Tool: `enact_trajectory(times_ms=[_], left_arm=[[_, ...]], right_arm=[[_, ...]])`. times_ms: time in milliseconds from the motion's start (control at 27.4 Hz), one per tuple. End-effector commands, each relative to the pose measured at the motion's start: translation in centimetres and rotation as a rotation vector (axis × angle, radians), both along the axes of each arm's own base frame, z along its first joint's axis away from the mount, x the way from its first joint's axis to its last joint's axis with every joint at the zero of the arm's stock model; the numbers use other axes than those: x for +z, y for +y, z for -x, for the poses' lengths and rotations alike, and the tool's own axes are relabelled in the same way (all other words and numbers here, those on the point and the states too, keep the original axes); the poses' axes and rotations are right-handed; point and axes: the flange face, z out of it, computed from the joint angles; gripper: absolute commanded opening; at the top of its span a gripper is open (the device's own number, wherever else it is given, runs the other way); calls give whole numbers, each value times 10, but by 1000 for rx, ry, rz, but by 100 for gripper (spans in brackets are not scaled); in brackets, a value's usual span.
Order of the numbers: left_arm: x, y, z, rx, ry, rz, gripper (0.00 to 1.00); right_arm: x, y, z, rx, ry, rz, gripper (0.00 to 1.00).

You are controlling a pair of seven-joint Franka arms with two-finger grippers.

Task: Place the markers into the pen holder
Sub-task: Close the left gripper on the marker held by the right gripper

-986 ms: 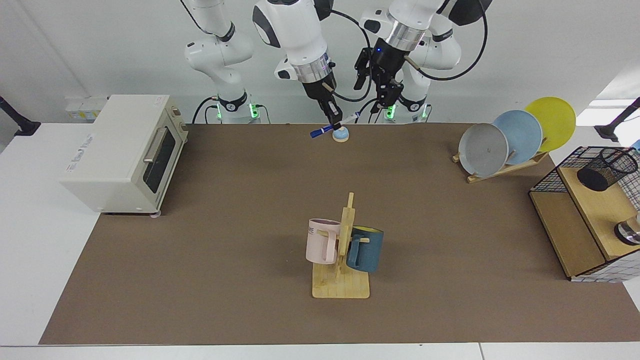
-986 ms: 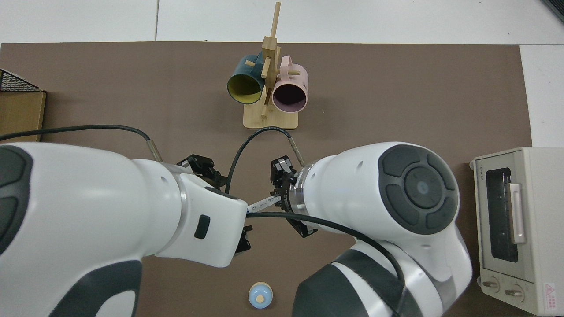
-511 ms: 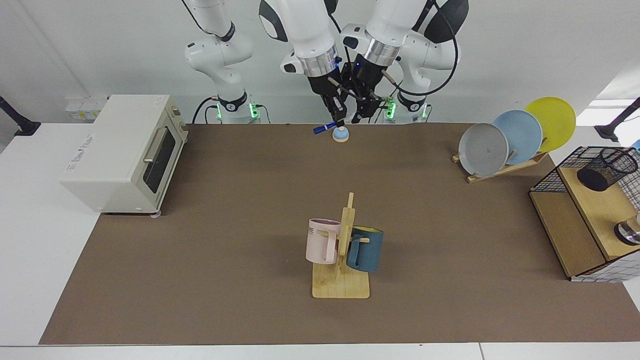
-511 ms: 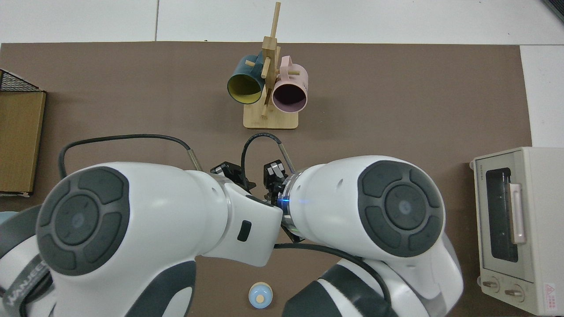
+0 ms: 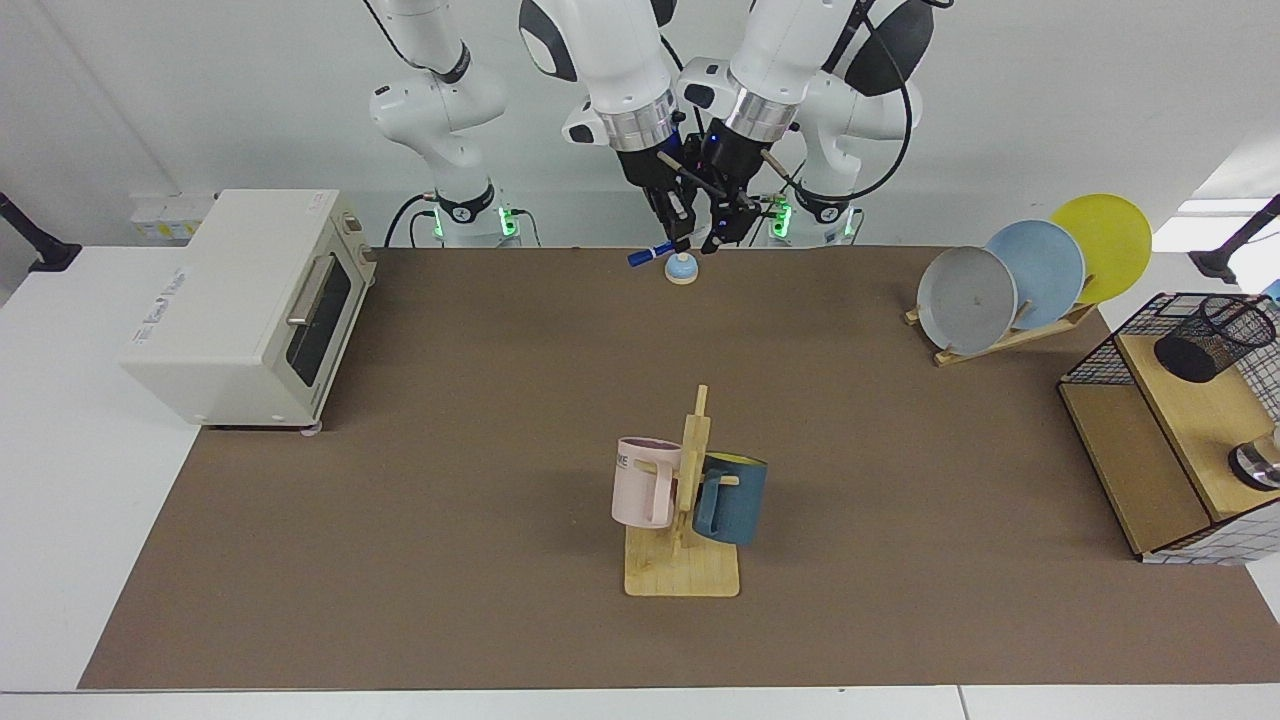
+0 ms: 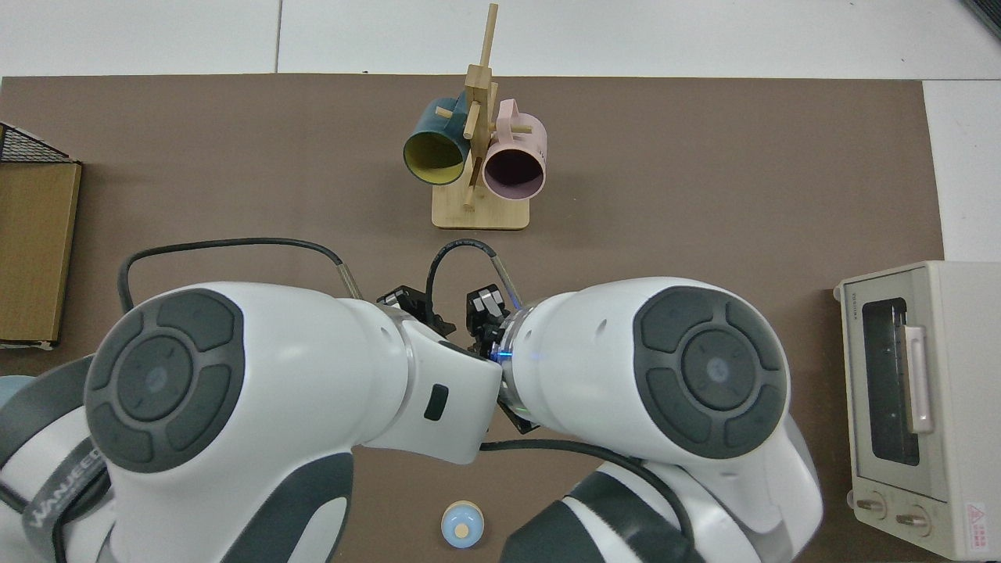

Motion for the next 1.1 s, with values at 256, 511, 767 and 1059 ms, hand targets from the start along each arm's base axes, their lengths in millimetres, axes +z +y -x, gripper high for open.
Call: enact_trajectory(times_ms=[256, 511, 767, 1059], left_arm=[[-10, -1, 5, -2, 9, -15, 75], [-8, -2, 3, 2, -4, -7, 36], [-8, -1, 2, 15, -6, -4, 31], [-5, 1, -1, 25, -15, 4, 25]], right_arm=[[12, -2, -5, -35, -4, -5, 0], [12, -2, -5, -33, -5, -5, 0], [13, -1, -6, -37, -9, -12, 0], [12, -2, -7, -40, -10, -17, 0]])
